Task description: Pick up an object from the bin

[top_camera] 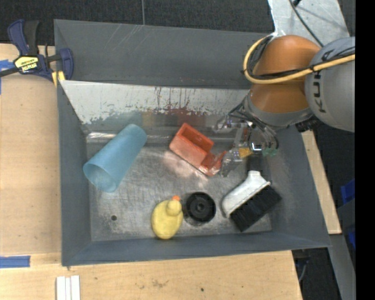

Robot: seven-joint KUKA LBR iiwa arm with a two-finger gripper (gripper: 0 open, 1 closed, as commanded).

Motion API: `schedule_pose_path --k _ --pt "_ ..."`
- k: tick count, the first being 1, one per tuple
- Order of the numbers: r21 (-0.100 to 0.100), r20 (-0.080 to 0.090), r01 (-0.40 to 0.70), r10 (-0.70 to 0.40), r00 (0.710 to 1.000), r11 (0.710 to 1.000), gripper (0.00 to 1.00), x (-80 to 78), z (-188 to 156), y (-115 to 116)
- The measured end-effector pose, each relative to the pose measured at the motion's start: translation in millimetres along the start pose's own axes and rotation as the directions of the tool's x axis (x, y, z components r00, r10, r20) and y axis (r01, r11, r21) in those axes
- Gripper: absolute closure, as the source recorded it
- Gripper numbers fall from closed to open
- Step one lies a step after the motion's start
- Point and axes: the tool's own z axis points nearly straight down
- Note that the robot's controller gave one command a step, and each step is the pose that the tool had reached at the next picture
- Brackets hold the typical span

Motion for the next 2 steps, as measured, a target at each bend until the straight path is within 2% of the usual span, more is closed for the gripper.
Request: schedule_pose_path --k 1,2 --pt "0.001 0.008 0.001 -0.001 1.000 1.000 0.00 -1.7 -5 0" --pt "0.009 0.022 0.130 -0.130 0.991 0.991 1.00 -11.3 57 2"
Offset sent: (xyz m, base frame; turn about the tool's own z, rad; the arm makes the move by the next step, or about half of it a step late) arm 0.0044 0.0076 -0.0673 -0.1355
